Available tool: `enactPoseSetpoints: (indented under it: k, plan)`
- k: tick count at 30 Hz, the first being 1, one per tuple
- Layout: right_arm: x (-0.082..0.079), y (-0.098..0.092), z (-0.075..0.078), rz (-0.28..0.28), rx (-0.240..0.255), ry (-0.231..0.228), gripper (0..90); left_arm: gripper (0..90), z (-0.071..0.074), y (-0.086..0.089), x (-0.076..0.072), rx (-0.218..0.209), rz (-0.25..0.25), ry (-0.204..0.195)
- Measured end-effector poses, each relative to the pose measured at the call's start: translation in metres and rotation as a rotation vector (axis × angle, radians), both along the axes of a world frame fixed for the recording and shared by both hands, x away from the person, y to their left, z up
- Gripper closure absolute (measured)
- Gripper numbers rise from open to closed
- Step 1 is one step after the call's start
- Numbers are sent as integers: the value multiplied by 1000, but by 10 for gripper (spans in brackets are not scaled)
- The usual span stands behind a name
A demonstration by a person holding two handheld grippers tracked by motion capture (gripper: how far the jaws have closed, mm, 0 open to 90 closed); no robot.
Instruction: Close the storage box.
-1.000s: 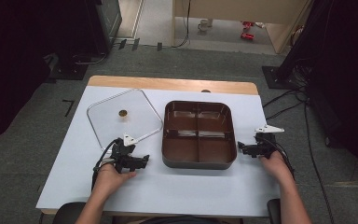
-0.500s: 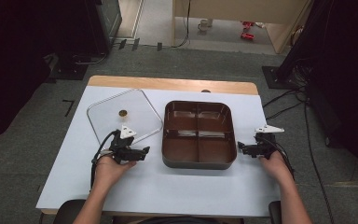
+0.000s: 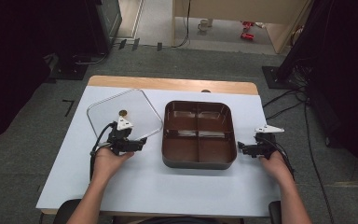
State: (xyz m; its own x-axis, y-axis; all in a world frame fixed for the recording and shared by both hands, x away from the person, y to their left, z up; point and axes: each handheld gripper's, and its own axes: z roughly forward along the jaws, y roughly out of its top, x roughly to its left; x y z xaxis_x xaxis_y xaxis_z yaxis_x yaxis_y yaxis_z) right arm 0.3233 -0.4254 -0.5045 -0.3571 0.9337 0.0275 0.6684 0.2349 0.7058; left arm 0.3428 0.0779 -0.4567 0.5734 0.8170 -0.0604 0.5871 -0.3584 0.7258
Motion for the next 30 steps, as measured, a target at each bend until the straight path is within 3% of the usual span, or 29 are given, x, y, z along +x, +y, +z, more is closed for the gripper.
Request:
enactPoseSetpoints:
  k: [2, 14, 23, 30]
  plan:
    - [0, 0, 0, 0, 1, 0, 37, 262, 2, 2, 8, -35, 12, 10]
    - [0, 0, 0, 0, 4, -1, 37, 314, 5, 13, 33, -28, 83, 18]
    - [0, 0, 0, 0, 5, -1, 36, 340, 8, 22, 48, 5, 123, 2]
    - [1, -1, 0, 2, 8, -1, 32, 352, 5, 33, 62, -3, 160, -1]
